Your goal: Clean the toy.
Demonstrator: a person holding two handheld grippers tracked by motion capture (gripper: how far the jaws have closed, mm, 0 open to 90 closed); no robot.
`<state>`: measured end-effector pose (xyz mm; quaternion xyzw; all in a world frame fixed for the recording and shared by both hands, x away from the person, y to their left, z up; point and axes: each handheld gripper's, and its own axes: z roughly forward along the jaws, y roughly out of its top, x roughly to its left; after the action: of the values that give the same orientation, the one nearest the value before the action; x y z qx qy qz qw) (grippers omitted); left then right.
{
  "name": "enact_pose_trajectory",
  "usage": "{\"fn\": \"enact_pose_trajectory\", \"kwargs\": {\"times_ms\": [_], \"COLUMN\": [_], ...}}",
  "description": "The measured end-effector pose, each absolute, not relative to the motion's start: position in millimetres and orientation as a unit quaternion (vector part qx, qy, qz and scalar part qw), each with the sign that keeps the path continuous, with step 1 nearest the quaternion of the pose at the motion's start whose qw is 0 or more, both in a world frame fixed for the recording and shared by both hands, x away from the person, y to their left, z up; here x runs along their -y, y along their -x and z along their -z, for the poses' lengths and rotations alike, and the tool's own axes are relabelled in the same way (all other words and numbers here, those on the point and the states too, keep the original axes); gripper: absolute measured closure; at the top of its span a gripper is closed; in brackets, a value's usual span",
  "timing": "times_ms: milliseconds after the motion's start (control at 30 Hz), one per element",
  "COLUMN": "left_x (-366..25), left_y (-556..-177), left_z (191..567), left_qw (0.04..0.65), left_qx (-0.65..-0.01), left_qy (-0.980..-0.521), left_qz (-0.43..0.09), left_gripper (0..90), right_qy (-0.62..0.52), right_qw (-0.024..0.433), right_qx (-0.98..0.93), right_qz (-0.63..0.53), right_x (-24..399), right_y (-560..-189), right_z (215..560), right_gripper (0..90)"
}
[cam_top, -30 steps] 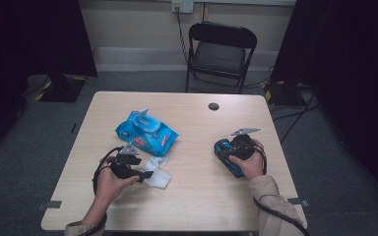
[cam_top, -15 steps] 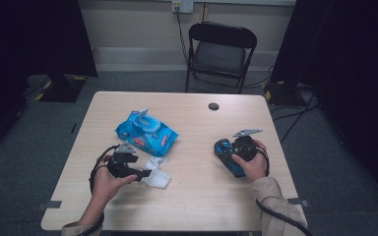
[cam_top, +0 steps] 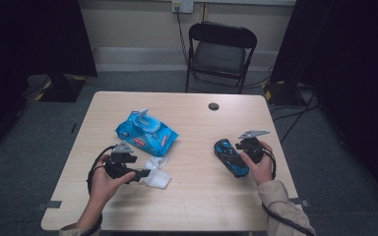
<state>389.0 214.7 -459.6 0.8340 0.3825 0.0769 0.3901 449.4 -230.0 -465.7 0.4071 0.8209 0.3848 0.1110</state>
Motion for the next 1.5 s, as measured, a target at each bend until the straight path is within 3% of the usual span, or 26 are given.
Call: {"fn": "enact_pose_trajectory", "kwargs": {"times_ms": [1500], "left_x": [-242.2], "left_y": [-378.3], "left_z": [460.5], "left_qw": [0.403], "left_qx": [-0.387], "left_qy": [-0.827], "left_qz": [-0.066], "left_gripper": [17.6], "right_qy": [-0.378], "right_qw": [0.107], "right_qx": [-0.829], "right_qz": [-0.398], "right_x": [256.2], "right_y": [-405.6], "right_z": [465.7], "right_gripper": [14.6]}}
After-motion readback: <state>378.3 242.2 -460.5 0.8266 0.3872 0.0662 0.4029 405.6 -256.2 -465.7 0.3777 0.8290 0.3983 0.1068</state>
